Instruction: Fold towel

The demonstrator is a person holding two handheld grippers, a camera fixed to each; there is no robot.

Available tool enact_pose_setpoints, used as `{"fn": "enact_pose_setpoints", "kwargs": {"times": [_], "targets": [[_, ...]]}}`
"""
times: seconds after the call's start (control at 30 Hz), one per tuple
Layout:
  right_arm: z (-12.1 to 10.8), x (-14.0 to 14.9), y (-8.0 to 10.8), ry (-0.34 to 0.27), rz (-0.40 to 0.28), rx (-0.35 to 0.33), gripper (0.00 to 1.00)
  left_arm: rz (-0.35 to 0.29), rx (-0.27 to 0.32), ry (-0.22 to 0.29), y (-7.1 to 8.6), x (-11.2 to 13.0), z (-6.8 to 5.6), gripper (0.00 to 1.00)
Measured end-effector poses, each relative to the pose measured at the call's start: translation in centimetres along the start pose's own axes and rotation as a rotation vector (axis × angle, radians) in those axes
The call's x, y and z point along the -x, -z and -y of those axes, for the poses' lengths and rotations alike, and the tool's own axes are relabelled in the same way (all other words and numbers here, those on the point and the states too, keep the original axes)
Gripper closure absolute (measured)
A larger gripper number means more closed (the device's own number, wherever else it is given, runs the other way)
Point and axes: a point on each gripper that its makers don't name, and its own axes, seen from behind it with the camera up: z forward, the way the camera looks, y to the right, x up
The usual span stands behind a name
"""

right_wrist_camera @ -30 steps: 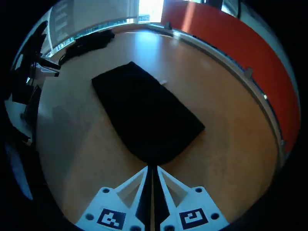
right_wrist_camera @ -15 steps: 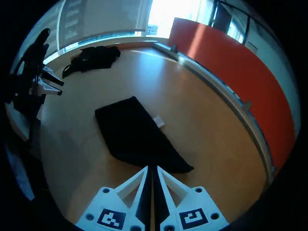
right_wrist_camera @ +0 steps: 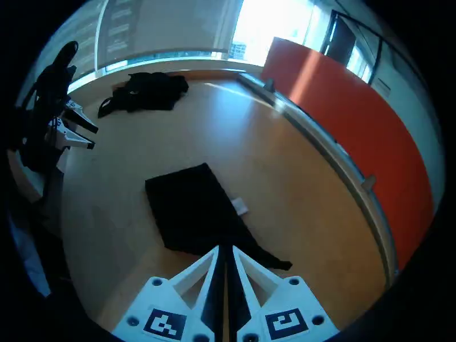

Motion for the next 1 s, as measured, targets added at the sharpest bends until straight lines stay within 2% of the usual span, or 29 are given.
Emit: {"fn": "enact_pose_setpoints", "kwargs": {"times": [0.3,0.5,0.7,0.8,1.0], "targets": [[1.6,-3.2,-1.8,0.086,-0.004,-0.052,0.98,0.002,0.000,0.017,0.8,0.2,0.4,0.16],[3.7,-5.8,-3.7,0.147,-0.009,-0.103,0.98,-0.004,0.002,0.050,1.6,0.7,0.3,0.16],[6.7,-7.5,-6.3,0.207,0.005,-0.167,0.98,-0.018,-0.009,0.084,2.1,1.1,0.6,0.16],[8.7,-7.7,-8.1,0.225,0.023,-0.206,0.98,-0.021,-0.012,0.101,2.3,1.5,0.6,0.16],[11.9,-6.4,-11.4,0.212,0.077,-0.277,0.98,-0.025,-0.018,0.132,2.5,2.1,0.8,0.16]]}}
